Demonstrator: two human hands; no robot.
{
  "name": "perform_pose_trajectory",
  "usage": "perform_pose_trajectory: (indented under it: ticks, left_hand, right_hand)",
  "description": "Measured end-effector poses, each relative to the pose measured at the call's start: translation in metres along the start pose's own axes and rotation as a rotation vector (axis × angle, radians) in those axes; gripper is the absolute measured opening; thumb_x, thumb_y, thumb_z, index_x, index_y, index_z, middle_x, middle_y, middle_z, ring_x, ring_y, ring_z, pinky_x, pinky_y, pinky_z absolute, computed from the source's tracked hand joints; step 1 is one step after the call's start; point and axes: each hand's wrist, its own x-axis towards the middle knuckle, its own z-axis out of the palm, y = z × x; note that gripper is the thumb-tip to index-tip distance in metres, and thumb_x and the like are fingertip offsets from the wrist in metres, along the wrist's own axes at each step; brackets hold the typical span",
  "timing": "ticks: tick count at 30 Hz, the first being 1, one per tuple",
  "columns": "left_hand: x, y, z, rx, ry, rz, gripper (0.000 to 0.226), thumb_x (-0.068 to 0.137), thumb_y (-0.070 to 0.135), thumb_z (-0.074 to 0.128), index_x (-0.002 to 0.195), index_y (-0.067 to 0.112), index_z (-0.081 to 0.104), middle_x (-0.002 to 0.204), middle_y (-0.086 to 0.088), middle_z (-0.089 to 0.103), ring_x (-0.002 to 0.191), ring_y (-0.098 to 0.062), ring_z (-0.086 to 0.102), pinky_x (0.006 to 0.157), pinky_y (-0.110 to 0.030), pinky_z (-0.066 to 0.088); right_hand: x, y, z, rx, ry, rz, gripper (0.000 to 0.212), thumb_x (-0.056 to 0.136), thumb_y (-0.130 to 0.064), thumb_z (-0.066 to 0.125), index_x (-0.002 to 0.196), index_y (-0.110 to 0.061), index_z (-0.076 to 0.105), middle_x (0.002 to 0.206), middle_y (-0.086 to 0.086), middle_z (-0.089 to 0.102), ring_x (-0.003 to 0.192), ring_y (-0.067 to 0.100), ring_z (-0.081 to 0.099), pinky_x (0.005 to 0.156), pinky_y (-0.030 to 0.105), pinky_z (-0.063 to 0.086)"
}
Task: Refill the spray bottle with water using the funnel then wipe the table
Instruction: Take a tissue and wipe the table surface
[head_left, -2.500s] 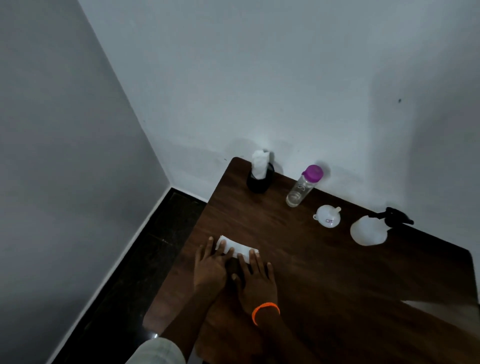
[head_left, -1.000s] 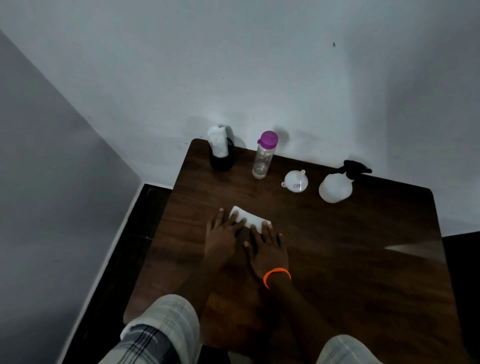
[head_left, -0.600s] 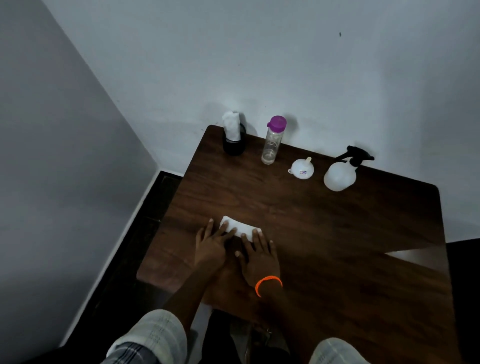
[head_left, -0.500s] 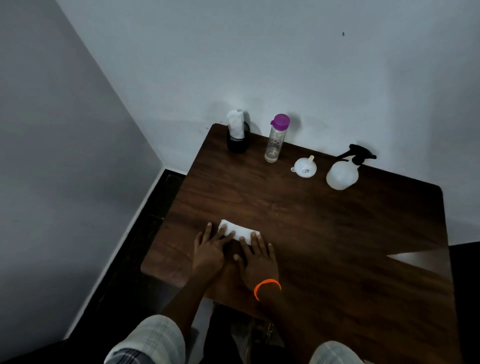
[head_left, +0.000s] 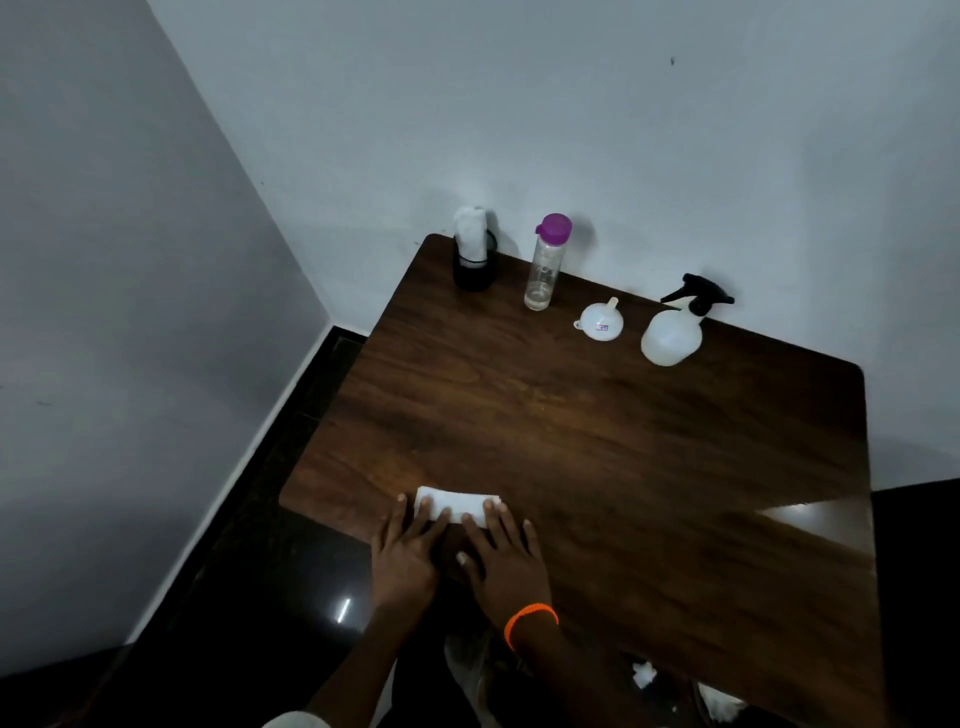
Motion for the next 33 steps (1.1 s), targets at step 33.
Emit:
perform_pose_trajectory:
  ticks: [33]
  left_hand:
    - [0.213,0.133,-0.084,0.099,-0.103,0.282,0.056,0.097,0.048,0.039,0.150,0.052,0.024,0.165,0.016,0.010,0.153,-0.029,-0.006,0.120,-0.050,0.006]
  right_hand:
    - [0.120,0.121,-0.107,0.117,0.111,0.429,0.055,0.101,-0.060,0.027,0.154,-0.048,0.020,0.168,-0.009,0.010,0.156,0.024,-0.004,0.122,0.054,-0.003]
